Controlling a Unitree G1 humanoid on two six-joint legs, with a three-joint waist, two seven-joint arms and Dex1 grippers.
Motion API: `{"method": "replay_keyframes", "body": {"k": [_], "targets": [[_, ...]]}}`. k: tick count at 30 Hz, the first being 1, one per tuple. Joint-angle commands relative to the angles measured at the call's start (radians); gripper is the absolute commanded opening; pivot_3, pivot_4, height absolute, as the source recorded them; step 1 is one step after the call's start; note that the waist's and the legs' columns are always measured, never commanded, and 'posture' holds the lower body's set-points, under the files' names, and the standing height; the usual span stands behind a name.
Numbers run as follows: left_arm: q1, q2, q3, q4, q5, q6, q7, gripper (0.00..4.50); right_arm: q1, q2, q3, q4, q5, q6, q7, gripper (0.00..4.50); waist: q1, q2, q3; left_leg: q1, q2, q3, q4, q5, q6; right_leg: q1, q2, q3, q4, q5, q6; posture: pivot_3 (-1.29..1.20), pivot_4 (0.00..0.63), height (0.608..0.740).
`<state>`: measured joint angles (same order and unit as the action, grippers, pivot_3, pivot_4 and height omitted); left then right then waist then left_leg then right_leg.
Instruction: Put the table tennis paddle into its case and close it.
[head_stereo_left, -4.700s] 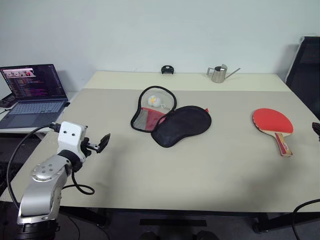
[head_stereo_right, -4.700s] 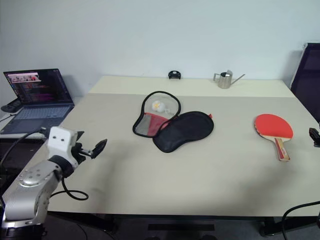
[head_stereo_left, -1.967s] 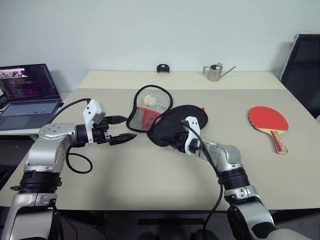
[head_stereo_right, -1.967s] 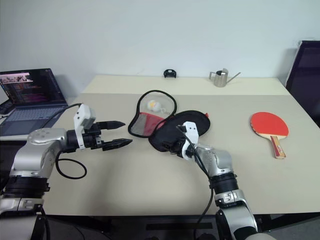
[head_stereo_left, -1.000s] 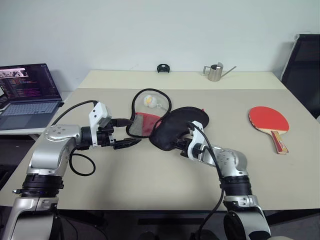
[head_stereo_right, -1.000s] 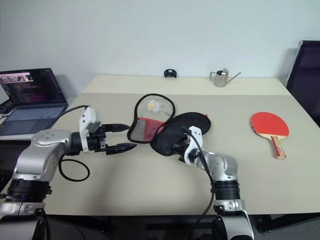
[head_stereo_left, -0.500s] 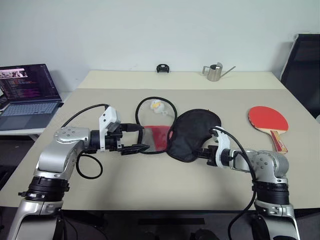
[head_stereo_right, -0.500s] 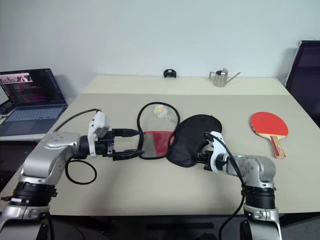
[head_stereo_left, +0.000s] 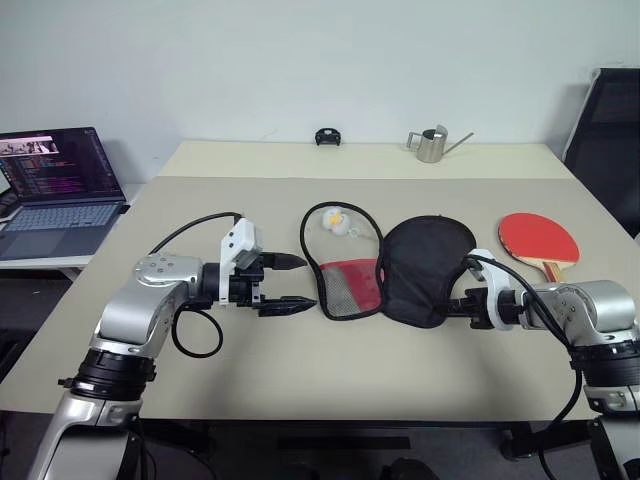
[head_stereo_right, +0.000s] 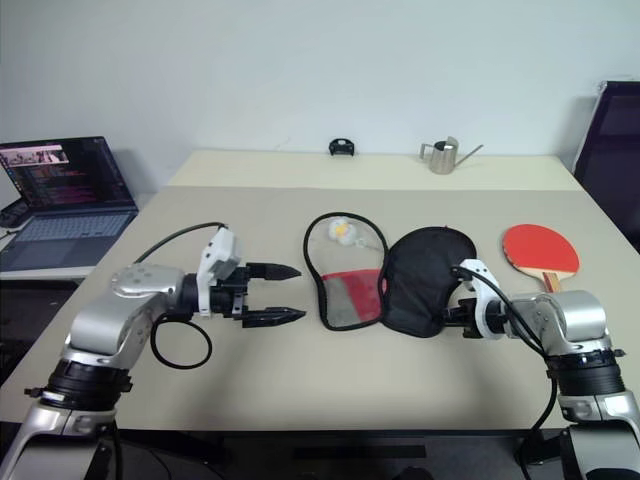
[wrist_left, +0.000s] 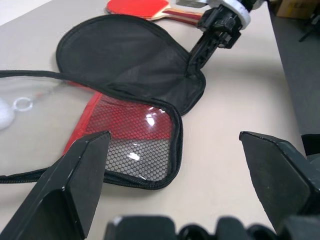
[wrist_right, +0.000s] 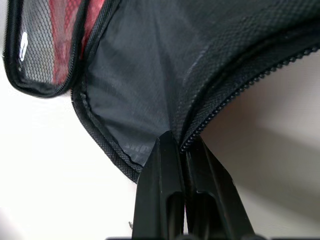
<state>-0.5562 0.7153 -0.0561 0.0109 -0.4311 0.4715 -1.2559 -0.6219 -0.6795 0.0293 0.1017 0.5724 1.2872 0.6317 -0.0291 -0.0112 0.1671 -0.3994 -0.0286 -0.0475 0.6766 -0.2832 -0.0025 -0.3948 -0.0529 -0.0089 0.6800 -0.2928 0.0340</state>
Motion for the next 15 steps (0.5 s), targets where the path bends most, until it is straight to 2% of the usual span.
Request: {"method": "replay_keyframes", "body": {"k": [1, 12, 15], "targets": [[-0.029, -0.006, -0.003, -0.03, -0.008, -0.006, -0.005, 4.5, -0.053, -0.036, 0.043, 0.053, -0.047, -0.075, 0.064, 0.01, 0.0, 0.0, 0.0, 0.0, 0.0, 0.0, 0.0, 0.0, 0.0, 0.0, 0.0, 0.0, 0.0, 0.0, 0.0, 0.0, 0.15, 0.74], [-0.036, -0.018, -0.013, -0.025, -0.007, -0.011, -0.004, 4.5, -0.201, -0.024, 0.121, 0.304, -0.19, -0.22, 0.156, 0.01, 0.0, 0.0, 0.0, 0.0, 0.0, 0.0, 0.0, 0.0, 0.0, 0.0, 0.0, 0.0, 0.0, 0.0, 0.0, 0.0, 0.15, 0.74], [-0.037, -0.021, -0.014, -0.023, -0.006, -0.013, -0.003, 4.5, -0.223, -0.029, 0.12, 0.355, -0.225, -0.251, 0.16, 0.63, 0.0, 0.0, 0.0, 0.0, 0.0, 0.0, 0.0, 0.0, 0.0, 0.0, 0.0, 0.0, 0.0, 0.0, 0.0, 0.0, 0.15, 0.74]]}}
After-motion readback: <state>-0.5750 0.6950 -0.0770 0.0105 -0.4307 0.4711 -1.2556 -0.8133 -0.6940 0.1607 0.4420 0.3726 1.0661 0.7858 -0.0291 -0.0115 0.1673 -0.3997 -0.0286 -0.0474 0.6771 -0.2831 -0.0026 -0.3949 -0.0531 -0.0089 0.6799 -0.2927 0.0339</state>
